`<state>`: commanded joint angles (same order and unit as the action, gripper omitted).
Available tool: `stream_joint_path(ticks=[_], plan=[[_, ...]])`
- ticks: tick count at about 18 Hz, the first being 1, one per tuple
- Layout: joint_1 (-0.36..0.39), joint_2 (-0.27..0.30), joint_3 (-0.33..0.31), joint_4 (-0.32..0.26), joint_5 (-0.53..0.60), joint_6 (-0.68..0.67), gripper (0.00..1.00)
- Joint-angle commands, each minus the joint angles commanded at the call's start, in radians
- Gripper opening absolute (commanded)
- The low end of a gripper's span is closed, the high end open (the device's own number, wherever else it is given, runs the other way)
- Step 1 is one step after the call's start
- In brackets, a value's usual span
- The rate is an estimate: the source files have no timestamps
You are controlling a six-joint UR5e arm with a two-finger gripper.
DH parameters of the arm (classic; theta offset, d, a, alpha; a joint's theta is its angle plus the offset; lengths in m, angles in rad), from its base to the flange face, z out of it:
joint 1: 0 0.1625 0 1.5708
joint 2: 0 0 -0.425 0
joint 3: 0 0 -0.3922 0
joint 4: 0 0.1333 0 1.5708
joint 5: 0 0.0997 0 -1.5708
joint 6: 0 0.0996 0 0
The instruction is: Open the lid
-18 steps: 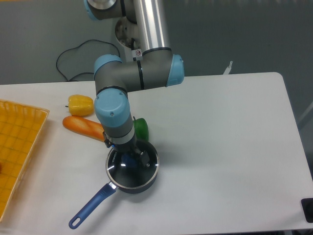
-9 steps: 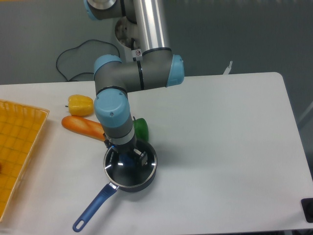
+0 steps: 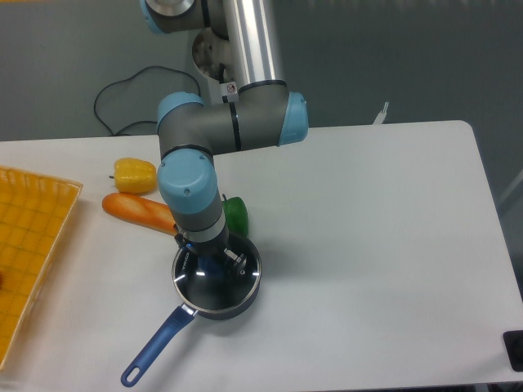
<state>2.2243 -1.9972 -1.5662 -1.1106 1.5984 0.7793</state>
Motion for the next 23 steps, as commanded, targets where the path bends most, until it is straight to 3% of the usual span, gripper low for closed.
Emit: stream_joint_path(ticks=[10,14,23], plan=[[0.012,0.017,0.046,-0.067,0.002,0.047,0.51],[0.032,0.029,0.103,-0.164,0.031,0.208,0.51],[0.106,0.069,0.103,-0.176,0.025,0.466,0.51]])
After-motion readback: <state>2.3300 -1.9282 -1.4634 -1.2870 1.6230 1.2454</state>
